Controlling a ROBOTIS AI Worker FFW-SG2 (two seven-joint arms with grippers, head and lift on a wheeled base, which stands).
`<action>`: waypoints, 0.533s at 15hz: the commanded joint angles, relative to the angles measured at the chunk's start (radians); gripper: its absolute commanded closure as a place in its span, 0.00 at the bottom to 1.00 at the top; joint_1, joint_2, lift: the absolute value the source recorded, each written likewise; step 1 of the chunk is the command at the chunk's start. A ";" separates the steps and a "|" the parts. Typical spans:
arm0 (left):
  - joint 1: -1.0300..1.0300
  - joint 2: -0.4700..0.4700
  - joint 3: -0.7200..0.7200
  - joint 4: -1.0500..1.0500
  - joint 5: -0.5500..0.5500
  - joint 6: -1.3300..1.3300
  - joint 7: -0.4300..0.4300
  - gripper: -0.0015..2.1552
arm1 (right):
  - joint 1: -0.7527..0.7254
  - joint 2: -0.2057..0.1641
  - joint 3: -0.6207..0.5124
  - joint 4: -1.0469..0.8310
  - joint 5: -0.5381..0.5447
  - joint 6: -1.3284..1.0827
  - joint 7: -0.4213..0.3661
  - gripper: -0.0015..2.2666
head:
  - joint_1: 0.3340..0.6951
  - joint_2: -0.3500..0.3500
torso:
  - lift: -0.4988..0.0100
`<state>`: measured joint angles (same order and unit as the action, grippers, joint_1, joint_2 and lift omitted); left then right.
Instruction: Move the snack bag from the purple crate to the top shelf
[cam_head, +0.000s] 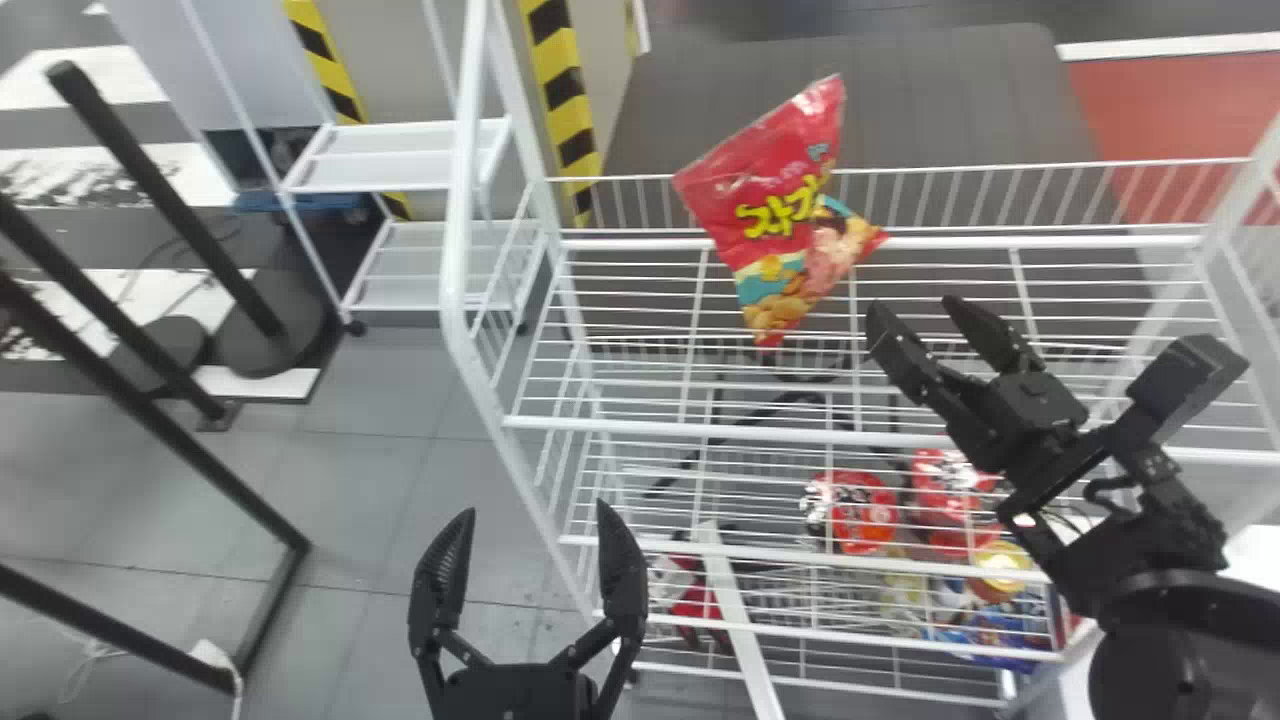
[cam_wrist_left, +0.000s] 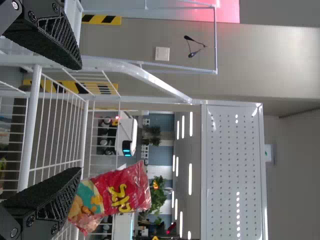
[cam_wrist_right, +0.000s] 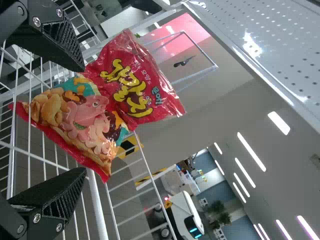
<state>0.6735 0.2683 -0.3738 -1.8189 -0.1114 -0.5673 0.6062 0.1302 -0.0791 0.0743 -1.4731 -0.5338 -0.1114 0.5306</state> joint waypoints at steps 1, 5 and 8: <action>-0.014 0.008 -0.011 -0.040 -0.004 0.082 -0.002 0.05 | 0.109 -0.007 -0.079 -0.099 -0.003 0.000 0.012 0.06 | 1.00 0.61 | 0.98; -0.020 0.022 -0.039 -0.168 -0.007 0.291 -0.036 0.05 | 0.279 -0.007 -0.206 -0.231 -0.006 -0.024 0.025 0.06 | 1.00 0.46 | 0.98; -0.065 0.022 -0.091 -0.249 -0.008 0.472 -0.036 0.05 | 0.373 0.002 -0.278 -0.265 -0.015 -0.043 0.074 0.06 | 1.00 0.31 | 0.98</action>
<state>0.6274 0.2898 -0.4422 -2.0268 -0.1193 -0.1814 0.5659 0.4641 -0.0812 -0.1777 -1.7222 -0.5466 -0.1461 0.5956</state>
